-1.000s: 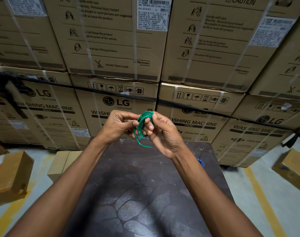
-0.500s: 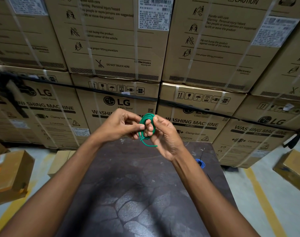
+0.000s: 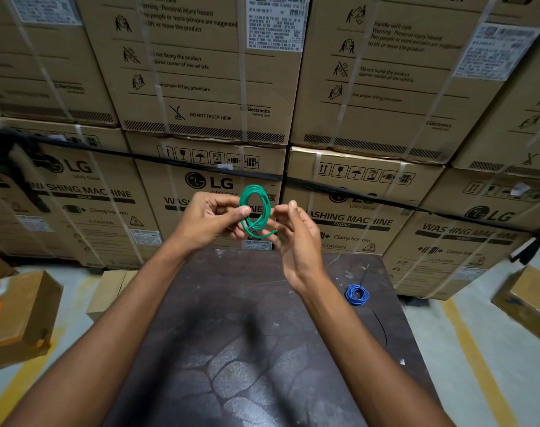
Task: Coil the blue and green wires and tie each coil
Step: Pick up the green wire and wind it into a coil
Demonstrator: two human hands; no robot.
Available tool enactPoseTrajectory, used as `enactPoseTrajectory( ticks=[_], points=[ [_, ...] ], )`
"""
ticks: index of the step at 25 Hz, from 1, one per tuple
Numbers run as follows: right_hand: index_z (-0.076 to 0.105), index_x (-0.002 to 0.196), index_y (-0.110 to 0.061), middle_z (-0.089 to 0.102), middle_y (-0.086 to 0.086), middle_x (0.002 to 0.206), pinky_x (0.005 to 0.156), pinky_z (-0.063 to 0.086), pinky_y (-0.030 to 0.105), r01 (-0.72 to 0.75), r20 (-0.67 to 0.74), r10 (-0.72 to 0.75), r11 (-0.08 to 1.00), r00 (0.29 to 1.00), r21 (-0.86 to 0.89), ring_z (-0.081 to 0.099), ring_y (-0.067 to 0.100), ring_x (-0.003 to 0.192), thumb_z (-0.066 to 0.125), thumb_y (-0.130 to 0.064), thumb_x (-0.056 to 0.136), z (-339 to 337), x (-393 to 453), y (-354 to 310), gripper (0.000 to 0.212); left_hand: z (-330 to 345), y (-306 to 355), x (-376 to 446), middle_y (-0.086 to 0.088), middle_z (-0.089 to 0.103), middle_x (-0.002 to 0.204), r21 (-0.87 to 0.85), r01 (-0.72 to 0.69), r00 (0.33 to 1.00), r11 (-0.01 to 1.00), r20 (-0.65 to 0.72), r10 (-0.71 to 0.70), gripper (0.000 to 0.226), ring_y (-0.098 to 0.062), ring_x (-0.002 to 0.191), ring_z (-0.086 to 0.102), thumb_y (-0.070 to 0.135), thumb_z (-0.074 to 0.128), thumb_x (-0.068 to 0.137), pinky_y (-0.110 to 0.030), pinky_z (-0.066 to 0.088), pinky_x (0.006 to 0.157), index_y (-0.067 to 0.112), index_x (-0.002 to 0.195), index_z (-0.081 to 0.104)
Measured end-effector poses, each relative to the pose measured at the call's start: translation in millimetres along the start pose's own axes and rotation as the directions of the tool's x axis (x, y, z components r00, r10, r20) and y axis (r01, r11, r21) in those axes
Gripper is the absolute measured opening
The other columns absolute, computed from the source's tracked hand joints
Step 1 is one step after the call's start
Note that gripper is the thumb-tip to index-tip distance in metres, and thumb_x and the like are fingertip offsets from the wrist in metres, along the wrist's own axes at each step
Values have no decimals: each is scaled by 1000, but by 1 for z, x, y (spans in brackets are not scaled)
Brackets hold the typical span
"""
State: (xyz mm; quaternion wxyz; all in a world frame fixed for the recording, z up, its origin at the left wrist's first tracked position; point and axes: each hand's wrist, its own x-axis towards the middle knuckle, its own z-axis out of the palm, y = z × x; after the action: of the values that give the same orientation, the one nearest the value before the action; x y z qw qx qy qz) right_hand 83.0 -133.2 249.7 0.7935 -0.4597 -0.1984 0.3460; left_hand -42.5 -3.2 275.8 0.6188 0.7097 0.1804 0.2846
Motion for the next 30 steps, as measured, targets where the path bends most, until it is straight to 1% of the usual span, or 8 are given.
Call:
enactPoseTrajectory(
  ticks=[3,6,8,13,16,20,25,30],
  points=[
    [62,99,-11,68,13,93,64,58,36,211,68,-202,957,977,-201,66,25,83,67,-44,93,-9,-13,19,35,0,-2,4,-6,74,66,-47,2,997,999,-74,-6,12,-10,52,69,11,70,89,-20,58,52,11,100,74],
    [63,98,-10,69,8,101,75,62,47,369,154,-342,907,927,-203,67,23,94,76,-22,88,-3,-21,29,21,6,-6,5,-5,75,68,-63,-1,996,998,-91,-5,10,-8,51,67,6,67,94,-19,57,52,8,100,74],
    [67,97,-8,73,3,98,80,61,54,394,137,-374,902,917,-176,69,23,92,72,-7,92,5,-19,30,7,11,-7,5,-4,75,67,-72,-6,995,997,-101,-1,10,-7,51,67,5,65,95,-18,57,51,9,97,74],
    [65,85,-9,70,25,116,85,62,48,254,7,-254,967,967,-23,71,38,103,60,-3,100,11,-16,36,18,11,-6,6,-9,76,75,-114,-15,992,993,-126,1,11,-10,56,70,10,67,95,-16,56,52,7,103,75],
    [64,84,-6,69,27,108,87,62,50,163,-28,-161,983,986,87,68,48,108,61,-6,100,14,-14,37,16,10,-7,7,-17,75,88,-134,2,991,991,-129,-19,17,-13,64,71,13,68,95,-21,61,62,6,110,75],
    [67,83,-8,74,19,94,72,63,34,83,-72,-70,978,995,192,75,32,87,62,-1,97,13,-8,27,17,8,-9,7,-18,68,102,-161,24,995,987,-90,-39,17,-16,76,70,11,70,92,-23,62,70,3,106,76],
    [63,91,-8,73,13,75,54,57,23,84,-121,-60,976,991,202,69,17,59,65,4,93,13,-5,20,13,10,-5,4,-3,76,77,-103,21,997,994,-71,-28,14,-9,63,70,3,67,94,-20,61,63,10,102,75],
    [68,90,-7,71,12,71,54,52,21,120,-174,-104,989,979,84,65,15,58,68,0,94,15,-7,13,9,13,-5,0,-8,78,85,34,-67,989,997,-130,70,13,-17,69,74,8,71,92,-22,62,64,16,101,76]
  ],
)
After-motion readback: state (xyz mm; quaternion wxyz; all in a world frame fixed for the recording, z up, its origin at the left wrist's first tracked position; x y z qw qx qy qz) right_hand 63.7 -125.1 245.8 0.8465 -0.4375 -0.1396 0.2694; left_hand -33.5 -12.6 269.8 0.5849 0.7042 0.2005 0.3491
